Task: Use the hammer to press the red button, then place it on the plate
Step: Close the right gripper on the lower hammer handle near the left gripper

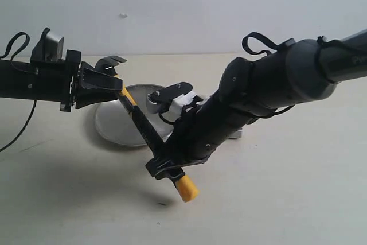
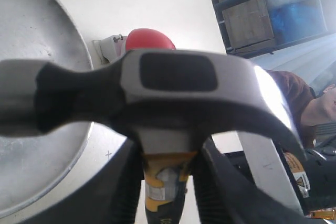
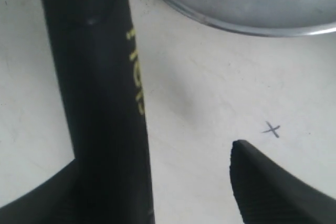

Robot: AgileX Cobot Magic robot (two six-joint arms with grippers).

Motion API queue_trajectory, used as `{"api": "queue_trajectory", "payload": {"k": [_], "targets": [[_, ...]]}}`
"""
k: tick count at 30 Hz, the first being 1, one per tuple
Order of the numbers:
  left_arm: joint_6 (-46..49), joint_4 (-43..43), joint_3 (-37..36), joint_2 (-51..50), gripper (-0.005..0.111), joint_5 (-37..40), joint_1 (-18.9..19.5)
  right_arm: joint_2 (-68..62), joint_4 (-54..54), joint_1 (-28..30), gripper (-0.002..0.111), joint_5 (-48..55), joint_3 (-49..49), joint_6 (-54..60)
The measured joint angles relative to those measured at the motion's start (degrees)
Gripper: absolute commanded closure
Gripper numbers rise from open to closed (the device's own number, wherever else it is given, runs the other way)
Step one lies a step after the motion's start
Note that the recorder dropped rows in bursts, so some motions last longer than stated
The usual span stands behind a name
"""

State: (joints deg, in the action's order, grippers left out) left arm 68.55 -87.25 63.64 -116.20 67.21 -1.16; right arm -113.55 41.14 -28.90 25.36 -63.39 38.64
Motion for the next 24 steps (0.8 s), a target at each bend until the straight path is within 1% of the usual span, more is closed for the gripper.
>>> {"api": "queue_trajectory", "payload": {"k": [6, 9, 11, 13, 17, 18, 24], "targets": [[0.0, 0.0, 0.0, 0.0, 0.107, 0.0, 0.0, -1.3, 1.9, -0.3, 0.044, -0.4, 0.0, 2.7], [0.0, 0.0, 0.0, 0.0, 0.107, 0.0, 0.0, -1.4, 4.4, -0.3, 0.050, -1.0, 0.0, 5.0], [0.0, 0.0, 0.0, 0.0, 0.107, 0.0, 0.0, -1.4, 4.7, -0.3, 0.058, -1.3, 0.0, 5.6], [0.0, 0.0, 0.0, 0.0, 0.107, 0.0, 0.0, -1.4, 5.0, -0.4, 0.071, -1.3, 0.0, 5.7], [0.0, 0.0, 0.0, 0.0, 0.107, -0.2, 0.0, -1.4, 4.8, -0.6, 0.105, -0.5, 0.0, 7.4], [0.0, 0.0, 0.0, 0.0, 0.107, -0.3, 0.0, -1.4, 4.8, -0.7, 0.108, 0.0, -0.1, 8.2], [-0.1, 0.5, -0.1, 0.0, 0.107, -0.2, 0.0, -1.4, 5.1, -0.8, 0.108, 1.5, -0.2, 9.6]]}}
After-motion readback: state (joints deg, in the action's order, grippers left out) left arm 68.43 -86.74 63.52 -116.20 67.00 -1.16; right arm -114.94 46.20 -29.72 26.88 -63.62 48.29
